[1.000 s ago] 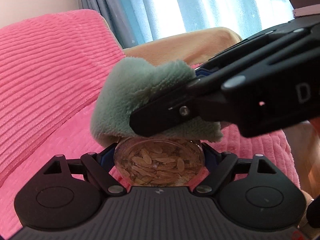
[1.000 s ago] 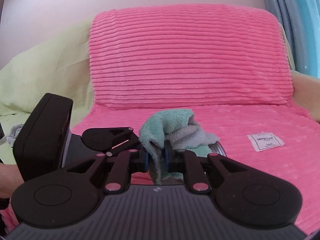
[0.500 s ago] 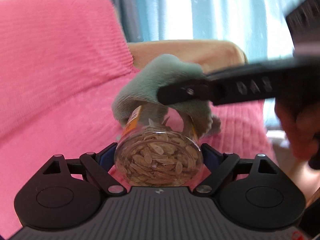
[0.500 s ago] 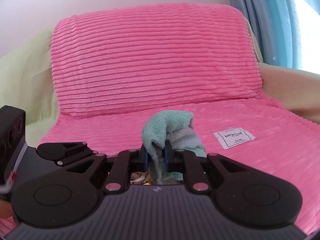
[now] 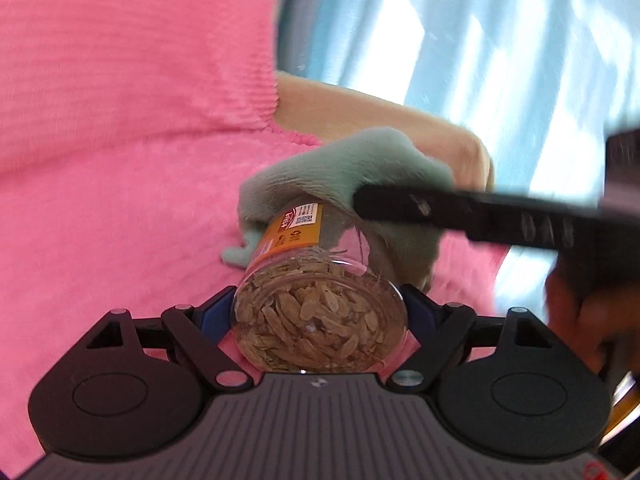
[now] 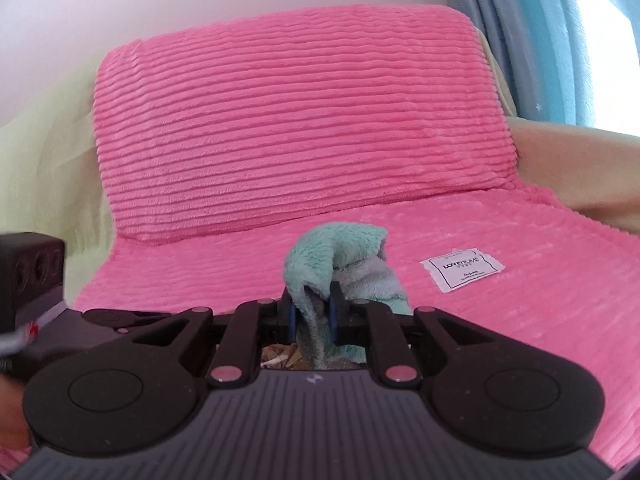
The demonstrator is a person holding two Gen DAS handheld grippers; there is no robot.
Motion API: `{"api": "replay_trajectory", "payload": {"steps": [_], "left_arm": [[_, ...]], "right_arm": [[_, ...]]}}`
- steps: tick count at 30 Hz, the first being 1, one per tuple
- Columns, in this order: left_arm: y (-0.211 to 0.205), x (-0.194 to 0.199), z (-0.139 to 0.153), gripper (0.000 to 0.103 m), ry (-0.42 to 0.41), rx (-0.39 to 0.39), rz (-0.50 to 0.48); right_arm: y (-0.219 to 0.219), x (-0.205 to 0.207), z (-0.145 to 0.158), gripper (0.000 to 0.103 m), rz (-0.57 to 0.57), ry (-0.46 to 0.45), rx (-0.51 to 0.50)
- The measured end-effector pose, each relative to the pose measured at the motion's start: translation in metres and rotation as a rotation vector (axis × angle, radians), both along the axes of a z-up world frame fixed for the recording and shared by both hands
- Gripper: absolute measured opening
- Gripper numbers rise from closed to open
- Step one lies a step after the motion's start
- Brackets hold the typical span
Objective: Clean container
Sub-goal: 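Rotate the jar with the left tool while the right tool wipes its label with the cloth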
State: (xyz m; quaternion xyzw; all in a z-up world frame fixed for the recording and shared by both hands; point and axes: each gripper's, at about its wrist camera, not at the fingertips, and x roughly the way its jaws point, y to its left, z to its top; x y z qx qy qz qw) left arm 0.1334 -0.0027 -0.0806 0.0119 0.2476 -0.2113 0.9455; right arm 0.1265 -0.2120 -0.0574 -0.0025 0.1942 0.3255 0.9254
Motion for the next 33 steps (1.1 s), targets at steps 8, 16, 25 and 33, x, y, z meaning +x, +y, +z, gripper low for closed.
{"api": "replay_trajectory", "payload": {"steps": [8,16,25,33], "left_arm": [[-0.029,-0.01,-0.005,0.085,-0.12,0.259,-0.041],[-0.027,-0.009,-0.006,0.085,-0.114,0.251,-0.043],[-0.026,-0.01,-0.006,0.086,-0.105,0.236,-0.038],[0.018,0.005,0.001,0.09,0.053,-0.18,0.006]], "right_arm": [[0.004,-0.009,0.001,0.013,0.094,0.013,0.008],[0.013,-0.024,0.002,0.011,0.209,-0.011,-0.029],[0.004,0.0,-0.003,0.012,0.005,0.002,0.01],[0.004,-0.004,-0.001,0.012,0.013,-0.005,0.001]]}}
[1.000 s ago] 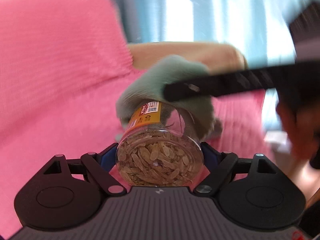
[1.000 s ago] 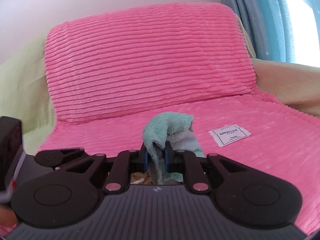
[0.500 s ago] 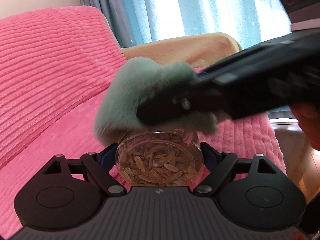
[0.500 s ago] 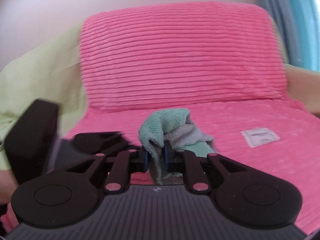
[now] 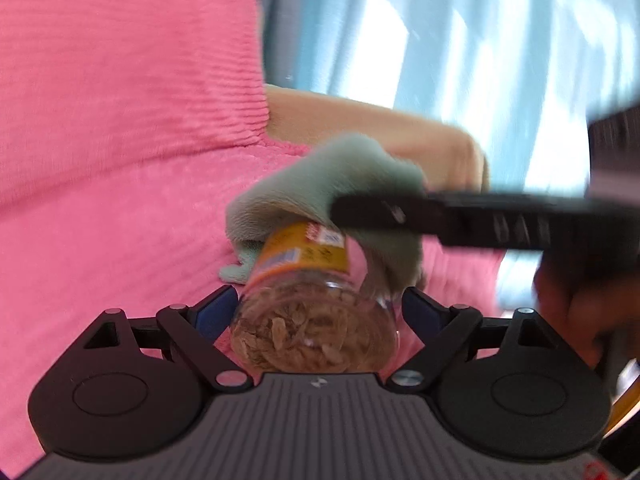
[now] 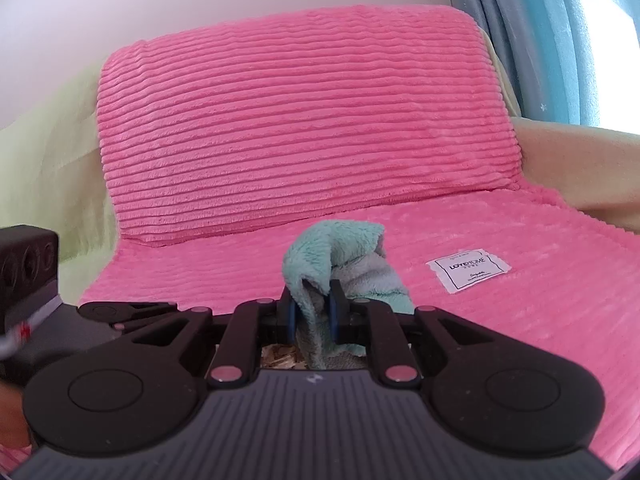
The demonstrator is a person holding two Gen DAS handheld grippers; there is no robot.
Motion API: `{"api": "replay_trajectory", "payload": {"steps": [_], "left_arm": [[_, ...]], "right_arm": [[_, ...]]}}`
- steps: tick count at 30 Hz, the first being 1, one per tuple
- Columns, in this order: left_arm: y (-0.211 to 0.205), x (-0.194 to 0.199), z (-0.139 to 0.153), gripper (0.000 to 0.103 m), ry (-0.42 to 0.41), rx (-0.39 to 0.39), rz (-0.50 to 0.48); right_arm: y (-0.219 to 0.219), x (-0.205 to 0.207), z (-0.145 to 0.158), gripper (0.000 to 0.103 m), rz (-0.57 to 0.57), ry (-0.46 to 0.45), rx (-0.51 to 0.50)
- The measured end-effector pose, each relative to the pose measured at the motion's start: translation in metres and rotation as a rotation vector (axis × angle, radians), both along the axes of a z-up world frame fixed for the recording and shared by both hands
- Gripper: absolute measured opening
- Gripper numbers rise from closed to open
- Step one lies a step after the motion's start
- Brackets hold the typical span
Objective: Clean container
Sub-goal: 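Rotate the jar with the left tool while the right tool wipes its label with the cloth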
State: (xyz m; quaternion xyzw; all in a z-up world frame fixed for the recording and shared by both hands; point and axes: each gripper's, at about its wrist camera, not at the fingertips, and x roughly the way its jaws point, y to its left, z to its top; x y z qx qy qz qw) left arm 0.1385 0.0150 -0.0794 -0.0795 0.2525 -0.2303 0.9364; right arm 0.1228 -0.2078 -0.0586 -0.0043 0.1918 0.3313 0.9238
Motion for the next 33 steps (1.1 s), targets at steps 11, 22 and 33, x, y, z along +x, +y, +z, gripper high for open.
{"api": "replay_trajectory", "payload": {"steps": [11,22,33], "left_arm": [[0.011,0.008,-0.012,0.086,0.088,-0.096,-0.001],[-0.049,-0.022,-0.005,0.086,-0.207,0.489,-0.075],[-0.047,-0.024,-0.006,0.086,-0.193,0.463,-0.074]], "right_arm": [[0.0,0.002,0.001,0.012,-0.006,0.002,-0.003],[0.0,0.001,0.003,0.012,-0.024,-0.005,-0.006],[0.02,-0.029,0.005,0.013,0.198,-0.006,-0.047]]}}
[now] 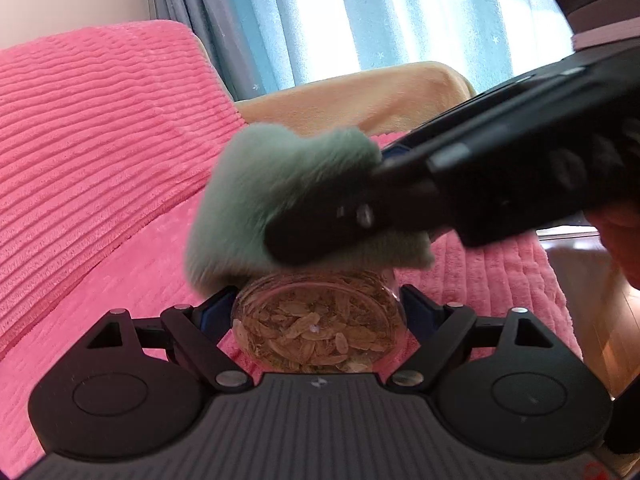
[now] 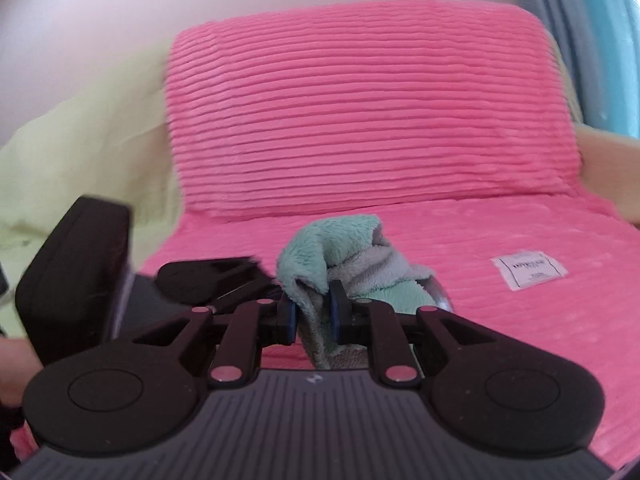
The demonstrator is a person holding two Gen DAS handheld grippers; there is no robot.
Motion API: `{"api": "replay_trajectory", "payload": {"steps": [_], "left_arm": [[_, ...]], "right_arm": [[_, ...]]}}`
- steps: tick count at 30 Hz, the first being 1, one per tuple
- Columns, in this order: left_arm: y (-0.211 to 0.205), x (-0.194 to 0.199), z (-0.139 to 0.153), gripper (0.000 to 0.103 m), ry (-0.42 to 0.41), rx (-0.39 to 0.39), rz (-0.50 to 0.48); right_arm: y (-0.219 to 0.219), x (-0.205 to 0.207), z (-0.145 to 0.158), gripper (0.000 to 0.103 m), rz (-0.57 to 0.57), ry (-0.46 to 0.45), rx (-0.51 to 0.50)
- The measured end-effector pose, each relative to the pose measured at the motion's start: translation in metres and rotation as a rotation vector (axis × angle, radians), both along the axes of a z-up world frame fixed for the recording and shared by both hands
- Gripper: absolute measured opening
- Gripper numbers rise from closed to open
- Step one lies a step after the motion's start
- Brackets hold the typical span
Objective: Clean container
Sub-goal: 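Rotate the jar with the left tool while the right tool wipes its label with the cloth, then wipe the jar side and rim with the cloth in the right tool while the left tool holds it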
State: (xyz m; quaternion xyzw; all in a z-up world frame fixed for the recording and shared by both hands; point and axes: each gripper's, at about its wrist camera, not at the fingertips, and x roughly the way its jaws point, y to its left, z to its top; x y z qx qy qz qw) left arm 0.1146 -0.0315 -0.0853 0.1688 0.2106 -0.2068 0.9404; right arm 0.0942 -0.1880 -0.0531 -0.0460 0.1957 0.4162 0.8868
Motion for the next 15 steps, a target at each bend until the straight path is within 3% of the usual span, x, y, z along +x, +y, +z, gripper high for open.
{"api": "replay_trajectory", "payload": {"steps": [4,8,11,13,15], "left_arm": [[-0.002,-0.001,-0.001,0.086,-0.005,0.007,-0.001],[-0.005,-0.001,-0.002,0.086,-0.014,0.018,0.0],[-0.004,0.0,-0.001,0.086,-0.003,-0.003,0.01],[0.003,0.004,0.0,0.089,0.033,-0.066,0.022],[0.015,0.01,0.003,0.09,0.085,-0.192,0.035]], "right_arm": [[-0.003,0.006,-0.001,0.011,-0.048,-0.019,-0.012],[-0.014,0.024,-0.003,0.011,-0.186,-0.013,0.005],[-0.018,0.028,-0.004,0.011,-0.194,0.009,0.031],[-0.015,0.025,-0.004,0.012,-0.19,-0.008,0.017],[-0.015,0.025,-0.004,0.012,-0.188,-0.009,0.015]]}}
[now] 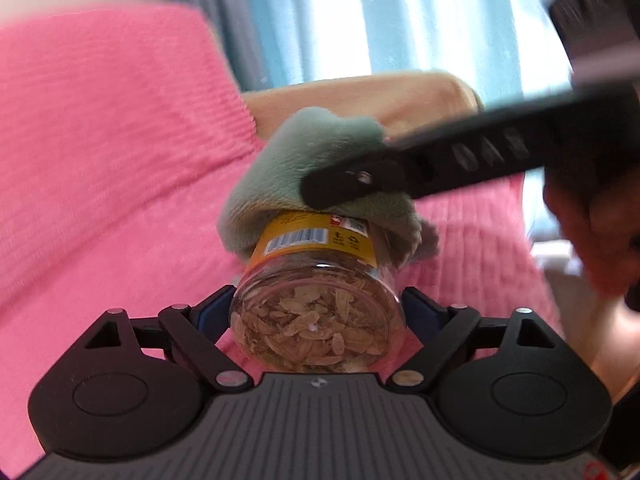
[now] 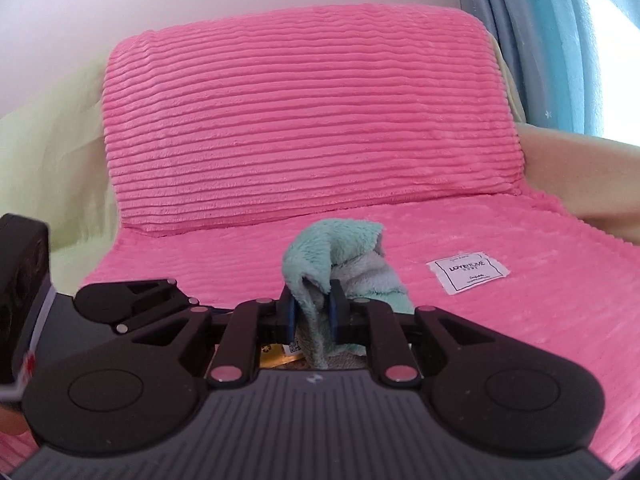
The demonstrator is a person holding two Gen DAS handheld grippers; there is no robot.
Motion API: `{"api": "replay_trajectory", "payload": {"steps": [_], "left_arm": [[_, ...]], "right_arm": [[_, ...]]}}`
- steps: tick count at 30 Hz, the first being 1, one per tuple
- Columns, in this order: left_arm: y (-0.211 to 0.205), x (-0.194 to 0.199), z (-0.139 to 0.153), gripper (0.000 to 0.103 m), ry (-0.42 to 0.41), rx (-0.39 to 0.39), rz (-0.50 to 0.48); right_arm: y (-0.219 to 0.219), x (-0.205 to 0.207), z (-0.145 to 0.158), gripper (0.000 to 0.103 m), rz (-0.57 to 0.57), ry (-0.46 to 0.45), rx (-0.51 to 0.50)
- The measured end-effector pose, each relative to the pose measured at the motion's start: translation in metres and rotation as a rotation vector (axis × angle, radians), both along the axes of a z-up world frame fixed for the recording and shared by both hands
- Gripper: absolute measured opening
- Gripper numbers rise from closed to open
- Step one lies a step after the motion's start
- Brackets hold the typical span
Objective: Clean container
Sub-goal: 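Wipe the jar side and rim with the cloth in the right tool while the left tool holds it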
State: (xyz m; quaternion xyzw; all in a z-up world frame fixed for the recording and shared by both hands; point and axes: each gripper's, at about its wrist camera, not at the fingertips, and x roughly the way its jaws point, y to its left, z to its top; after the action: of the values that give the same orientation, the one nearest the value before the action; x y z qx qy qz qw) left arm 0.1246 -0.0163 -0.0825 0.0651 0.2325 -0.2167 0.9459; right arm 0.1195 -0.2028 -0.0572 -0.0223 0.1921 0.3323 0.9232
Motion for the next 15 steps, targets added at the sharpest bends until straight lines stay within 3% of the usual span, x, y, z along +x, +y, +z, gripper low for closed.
{"api": "replay_trajectory", "payload": {"steps": [4,9,11,15], "left_arm": [[0.026,0.013,0.0,0.09,0.104,-0.24,0.039],[0.042,0.025,-0.011,0.09,0.215,-0.403,0.053],[0.045,0.025,-0.014,0.089,0.23,-0.426,0.052],[0.04,0.02,-0.012,0.087,0.199,-0.379,0.043]], "right_arm": [[-0.003,0.002,0.001,0.012,-0.002,0.008,0.007],[-0.001,0.001,0.002,0.012,-0.002,0.004,0.001],[-0.001,0.0,0.002,0.012,-0.003,0.005,0.001],[-0.003,0.001,0.002,0.012,-0.012,0.008,0.002]]}}
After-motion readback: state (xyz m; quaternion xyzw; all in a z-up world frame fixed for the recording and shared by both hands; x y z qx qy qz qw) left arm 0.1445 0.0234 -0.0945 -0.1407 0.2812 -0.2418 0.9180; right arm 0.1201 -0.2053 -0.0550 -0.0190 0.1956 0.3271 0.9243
